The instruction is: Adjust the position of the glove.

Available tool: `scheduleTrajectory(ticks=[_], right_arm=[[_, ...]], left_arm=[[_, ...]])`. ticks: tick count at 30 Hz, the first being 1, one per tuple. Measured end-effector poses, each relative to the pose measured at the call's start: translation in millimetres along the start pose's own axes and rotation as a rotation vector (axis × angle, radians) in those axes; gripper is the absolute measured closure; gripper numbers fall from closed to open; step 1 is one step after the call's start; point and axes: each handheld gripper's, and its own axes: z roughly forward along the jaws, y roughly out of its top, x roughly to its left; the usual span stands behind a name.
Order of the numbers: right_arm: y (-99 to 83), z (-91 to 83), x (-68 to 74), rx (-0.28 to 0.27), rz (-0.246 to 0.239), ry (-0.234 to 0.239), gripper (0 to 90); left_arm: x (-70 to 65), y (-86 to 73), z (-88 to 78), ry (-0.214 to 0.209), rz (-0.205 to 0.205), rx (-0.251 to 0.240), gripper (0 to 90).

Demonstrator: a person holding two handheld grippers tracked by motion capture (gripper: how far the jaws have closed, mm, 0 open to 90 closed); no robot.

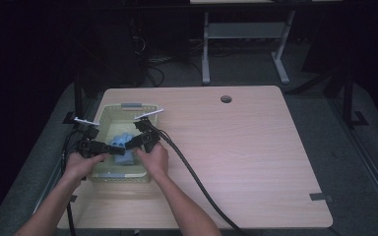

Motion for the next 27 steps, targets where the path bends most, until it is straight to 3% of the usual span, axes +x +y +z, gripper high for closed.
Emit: scheduleTrajectory(ticks=[7,11,15,21,27], right_arm=[[2.6,3.1,4.7,0.033,-0.026,-0.065,79.6],[3.4,4.7,8.0,0.048,-0.046,-0.102,78.6],[4.7,2.0,12.0,0.027,-0.069,-0.151,77.3],[7.4,-5.9,18.6,0.012,-0.097,-0.163,76.2],[7.0,-10.4,19.8,0.004,-0.106,-0.156,75.4]], left_arm=[[-0.3,2.9,3.5,0.032,-0.002,0.026,70.2],[0.3,3.8,5.3,0.051,-0.026,0.04,70.4],[-1.3,6.1,9.2,0.127,-0.016,0.094,70.5],[-5.3,9.9,18.3,0.212,0.004,0.171,70.6],[-5.0,10.1,18.5,0.211,0.01,0.168,68.1]])
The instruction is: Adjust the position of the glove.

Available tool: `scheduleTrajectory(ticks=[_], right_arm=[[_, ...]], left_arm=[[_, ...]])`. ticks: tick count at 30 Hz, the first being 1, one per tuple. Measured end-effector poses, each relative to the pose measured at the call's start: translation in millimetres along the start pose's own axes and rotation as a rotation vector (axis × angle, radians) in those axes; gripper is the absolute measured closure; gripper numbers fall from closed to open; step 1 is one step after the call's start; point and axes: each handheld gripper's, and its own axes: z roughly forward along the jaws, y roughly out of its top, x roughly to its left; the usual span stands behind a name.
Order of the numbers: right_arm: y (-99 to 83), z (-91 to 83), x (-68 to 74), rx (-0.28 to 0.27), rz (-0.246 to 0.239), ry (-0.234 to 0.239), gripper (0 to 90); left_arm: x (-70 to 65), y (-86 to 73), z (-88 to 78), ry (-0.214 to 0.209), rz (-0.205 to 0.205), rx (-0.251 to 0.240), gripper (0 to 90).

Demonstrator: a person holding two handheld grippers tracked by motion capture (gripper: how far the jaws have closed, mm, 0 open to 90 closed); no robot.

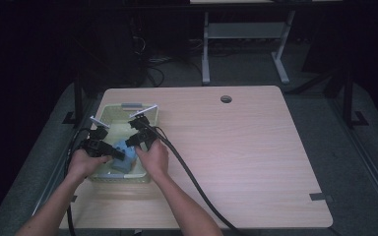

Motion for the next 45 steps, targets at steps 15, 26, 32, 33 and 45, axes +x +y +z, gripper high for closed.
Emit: scheduleTrajectory(ticks=[15,26,32,33,45], right_arm=[[1.4,-11.9,-3.4,-0.026,0.009,0.024,73.4],[2.0,-20.3,-7.6,-0.046,0.007,0.033,72.8],[1.4,-25.7,-11.0,-0.055,0.015,0.037,72.3],[1.2,-27.3,-11.6,-0.059,0.014,0.039,72.3],[-1.9,-40.9,-18.3,-0.091,0.031,0.044,71.9]], left_arm=[[5.2,0.7,-15.4,-0.013,-0.061,-0.068,52.0],[7.6,5.1,-8.0,0.008,-0.062,-0.022,57.1],[16.5,5.9,-16.6,0.02,-0.096,-0.067,56.1],[14.9,5.9,-15.7,0.028,-0.106,-0.069,56.7],[3.1,9.0,-20.4,0.037,-0.063,-0.115,73.8]])
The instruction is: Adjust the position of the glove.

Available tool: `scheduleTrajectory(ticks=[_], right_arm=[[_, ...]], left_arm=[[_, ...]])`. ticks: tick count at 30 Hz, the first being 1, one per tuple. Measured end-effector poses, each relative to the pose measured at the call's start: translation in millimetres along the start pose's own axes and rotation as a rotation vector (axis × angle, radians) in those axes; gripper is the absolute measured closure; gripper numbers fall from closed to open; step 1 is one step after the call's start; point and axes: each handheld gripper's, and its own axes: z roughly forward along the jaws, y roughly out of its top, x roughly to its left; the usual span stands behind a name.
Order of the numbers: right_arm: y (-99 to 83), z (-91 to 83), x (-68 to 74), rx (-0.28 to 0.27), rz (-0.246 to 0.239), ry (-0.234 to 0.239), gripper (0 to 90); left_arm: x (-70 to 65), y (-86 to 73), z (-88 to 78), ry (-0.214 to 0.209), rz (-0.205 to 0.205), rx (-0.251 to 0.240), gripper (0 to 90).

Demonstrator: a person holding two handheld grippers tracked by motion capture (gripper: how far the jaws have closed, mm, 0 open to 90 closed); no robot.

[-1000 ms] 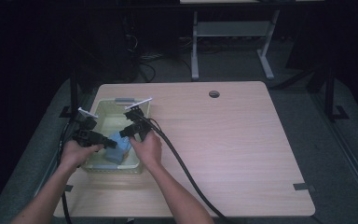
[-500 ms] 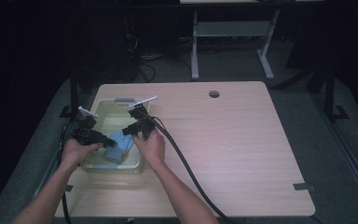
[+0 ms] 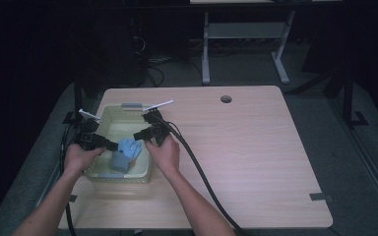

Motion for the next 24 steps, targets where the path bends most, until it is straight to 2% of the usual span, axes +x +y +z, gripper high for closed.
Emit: scheduleTrajectory(ticks=[3,4,7,10,13,18,19,21,24], right_arm=[[0.4,-3.1,1.4,-0.004,-0.004,0.003,71.9],[0.4,-3.9,1.5,-0.006,-0.009,0.001,71.9],[0.2,-7.4,2.1,-0.013,-0.01,0.005,71.9],[-0.2,-11.5,1.5,-0.017,-0.013,0.009,71.4],[-0.6,-16.7,0.9,-0.026,-0.012,0.017,71.1],[-2.8,-24.1,-3.1,-0.037,-0.002,0.031,68.6],[-3.3,-25.6,-4.2,-0.04,0.0,0.032,68.1],[-5.6,-31.5,-8.5,-0.055,0.015,0.049,66.9],[-7.2,-38.0,-13.6,-0.064,0.022,0.053,64.6]], left_arm=[[-1.4,0.4,7.8,0.013,0.014,0.035,74.3],[-2.7,0.5,10.3,0.011,0.007,0.035,74.3],[-5.2,1.7,18.3,0.03,0.023,0.086,74.3],[-7.0,2.2,22.0,0.033,0.03,0.109,74.2],[-7.0,2.4,19.1,0.031,0.027,0.083,74.0],[-7.2,3.0,5.6,0.001,0.022,0.021,70.9],[-9.2,3.0,2.6,-0.014,0.01,-0.011,70.4],[-9.4,3.1,-3.0,-0.031,0.035,-0.02,69.3],[-12.5,2.9,-7.6,-0.055,0.04,-0.035,68.1]])
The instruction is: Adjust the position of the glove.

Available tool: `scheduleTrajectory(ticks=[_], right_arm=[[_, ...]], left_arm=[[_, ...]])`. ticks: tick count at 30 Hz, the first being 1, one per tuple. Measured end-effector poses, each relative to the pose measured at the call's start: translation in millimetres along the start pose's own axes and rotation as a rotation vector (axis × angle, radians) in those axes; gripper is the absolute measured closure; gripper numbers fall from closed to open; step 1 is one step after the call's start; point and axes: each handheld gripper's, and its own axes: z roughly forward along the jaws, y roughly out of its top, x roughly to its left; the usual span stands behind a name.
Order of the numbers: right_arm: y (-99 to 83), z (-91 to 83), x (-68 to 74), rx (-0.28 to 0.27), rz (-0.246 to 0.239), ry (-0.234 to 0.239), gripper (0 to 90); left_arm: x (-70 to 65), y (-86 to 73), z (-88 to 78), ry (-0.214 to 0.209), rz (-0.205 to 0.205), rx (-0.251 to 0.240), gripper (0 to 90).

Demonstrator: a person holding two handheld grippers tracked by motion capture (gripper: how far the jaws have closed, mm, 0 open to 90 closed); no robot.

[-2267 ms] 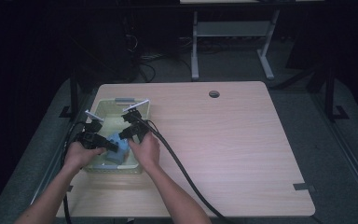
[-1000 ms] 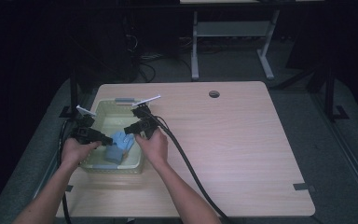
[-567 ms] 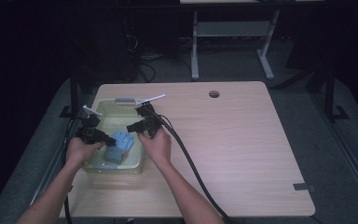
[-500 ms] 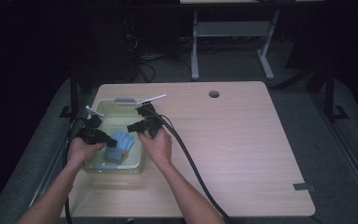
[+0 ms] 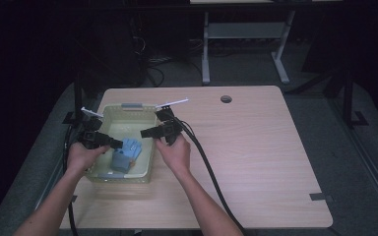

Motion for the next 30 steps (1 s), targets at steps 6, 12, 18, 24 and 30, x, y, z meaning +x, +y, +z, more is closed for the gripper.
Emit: scheduleTrajectory(ticks=[6,12,18,24,30], right_arm=[[-2.1,-13.5,-8.7,-0.028,0.025,0.032,61.1],[-5.4,-26.4,-21.7,-0.043,0.04,0.061,56.1],[-10.6,-42.0,-34.8,-0.064,0.061,0.064,50.6],[-16.9,-59.8,-49.5,-0.077,0.083,0.049,47.6],[-23.4,-74.5,-61.5,-0.094,0.106,0.042,45.4]], left_arm=[[-7.6,1.8,-6.2,-0.036,0.03,-0.032,65.9],[-19.9,3.3,-10.2,-0.083,0.052,-0.064,63.4],[-38.6,4.6,-5.7,-0.124,0.085,-0.075,59.5],[-58.5,6.9,-1.6,-0.156,0.133,-0.076,56.9],[-72.2,8.4,3.4,-0.182,0.15,-0.085,54.5]])
